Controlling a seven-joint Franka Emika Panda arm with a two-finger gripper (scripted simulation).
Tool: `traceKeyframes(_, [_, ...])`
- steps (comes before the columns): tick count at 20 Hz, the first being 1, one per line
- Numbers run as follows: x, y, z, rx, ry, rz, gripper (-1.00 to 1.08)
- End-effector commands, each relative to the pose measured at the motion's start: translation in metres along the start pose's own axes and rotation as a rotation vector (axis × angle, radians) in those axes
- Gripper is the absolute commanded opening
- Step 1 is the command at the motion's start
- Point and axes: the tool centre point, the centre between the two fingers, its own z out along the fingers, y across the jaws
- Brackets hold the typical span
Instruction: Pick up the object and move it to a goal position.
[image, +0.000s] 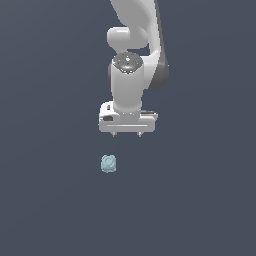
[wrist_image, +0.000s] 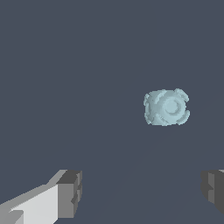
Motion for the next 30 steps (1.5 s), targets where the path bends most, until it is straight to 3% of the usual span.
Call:
traceKeyframes(1, [0.0, 0.0, 0.0, 0.0, 0.0, 0.0, 1.0])
traceKeyframes(18, [0.003, 0.006, -0.002, 0.008, -0.005, -0.003, 1.0])
traceKeyframes(30, [0.036, 0.046, 0.048, 0.01, -0.009, -0.038, 1.0])
